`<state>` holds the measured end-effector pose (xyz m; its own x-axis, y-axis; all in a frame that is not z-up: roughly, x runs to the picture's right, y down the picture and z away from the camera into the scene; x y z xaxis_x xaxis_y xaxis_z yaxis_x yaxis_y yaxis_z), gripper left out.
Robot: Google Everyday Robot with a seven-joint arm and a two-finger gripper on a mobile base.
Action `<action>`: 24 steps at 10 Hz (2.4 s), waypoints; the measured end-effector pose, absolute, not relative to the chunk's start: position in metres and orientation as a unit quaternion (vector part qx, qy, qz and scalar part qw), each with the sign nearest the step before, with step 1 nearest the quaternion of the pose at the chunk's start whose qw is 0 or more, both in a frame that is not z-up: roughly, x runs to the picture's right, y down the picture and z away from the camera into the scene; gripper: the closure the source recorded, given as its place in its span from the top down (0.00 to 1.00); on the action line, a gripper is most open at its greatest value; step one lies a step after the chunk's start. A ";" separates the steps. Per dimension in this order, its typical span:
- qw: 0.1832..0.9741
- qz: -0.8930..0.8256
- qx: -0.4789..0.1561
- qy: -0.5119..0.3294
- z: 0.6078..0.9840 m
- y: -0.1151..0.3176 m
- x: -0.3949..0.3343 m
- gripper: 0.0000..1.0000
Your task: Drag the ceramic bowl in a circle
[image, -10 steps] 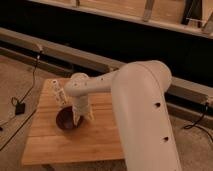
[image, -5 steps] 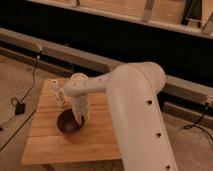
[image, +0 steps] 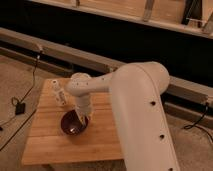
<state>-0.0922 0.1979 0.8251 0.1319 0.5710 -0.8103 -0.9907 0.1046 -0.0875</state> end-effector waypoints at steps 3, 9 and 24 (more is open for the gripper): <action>0.647 0.606 -0.325 0.330 0.824 0.195 -0.052 0.00; 0.607 0.648 -0.302 0.346 0.864 0.175 0.007 0.00; 0.695 0.554 -0.361 0.284 0.858 0.166 -0.130 0.00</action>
<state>-0.1301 0.1662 0.8577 0.2258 0.5640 -0.7943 -0.9742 0.1263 -0.1872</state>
